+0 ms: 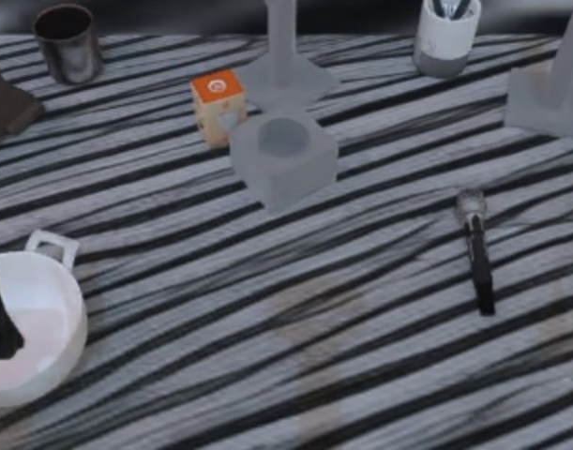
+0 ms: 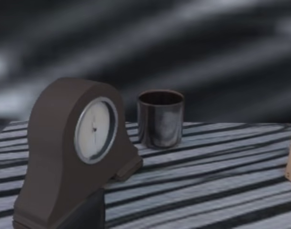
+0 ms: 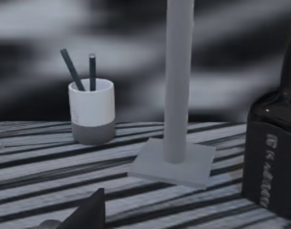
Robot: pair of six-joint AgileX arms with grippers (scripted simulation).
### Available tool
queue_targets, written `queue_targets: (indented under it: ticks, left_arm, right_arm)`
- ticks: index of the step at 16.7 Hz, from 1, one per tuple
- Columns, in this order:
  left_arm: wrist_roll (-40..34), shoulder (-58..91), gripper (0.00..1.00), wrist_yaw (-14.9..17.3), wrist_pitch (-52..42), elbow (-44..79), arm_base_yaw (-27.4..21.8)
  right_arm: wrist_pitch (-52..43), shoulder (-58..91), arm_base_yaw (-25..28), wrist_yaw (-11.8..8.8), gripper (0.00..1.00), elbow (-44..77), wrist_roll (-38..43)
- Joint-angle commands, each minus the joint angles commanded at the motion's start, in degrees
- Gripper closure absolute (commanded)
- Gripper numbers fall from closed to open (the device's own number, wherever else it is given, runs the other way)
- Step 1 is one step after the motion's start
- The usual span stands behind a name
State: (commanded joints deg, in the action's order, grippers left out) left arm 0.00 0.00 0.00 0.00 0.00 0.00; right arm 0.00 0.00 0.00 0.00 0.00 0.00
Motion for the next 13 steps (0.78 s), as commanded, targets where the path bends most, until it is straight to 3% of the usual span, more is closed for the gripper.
queue_targets:
  ticks: [6,13]
  left_arm:
    - [0.0,0.0,0.0,0.0,0.0,0.0,0.0]
    - [0.0,0.0,0.0,0.0,0.0,0.0,0.0]
  right_arm:
    - [-3.7,5.8,1.6,-0.4,0.0,3.5,0.8]
    - [-18.5,32.2,6.8,-0.3,0.0,23.2,6.6]
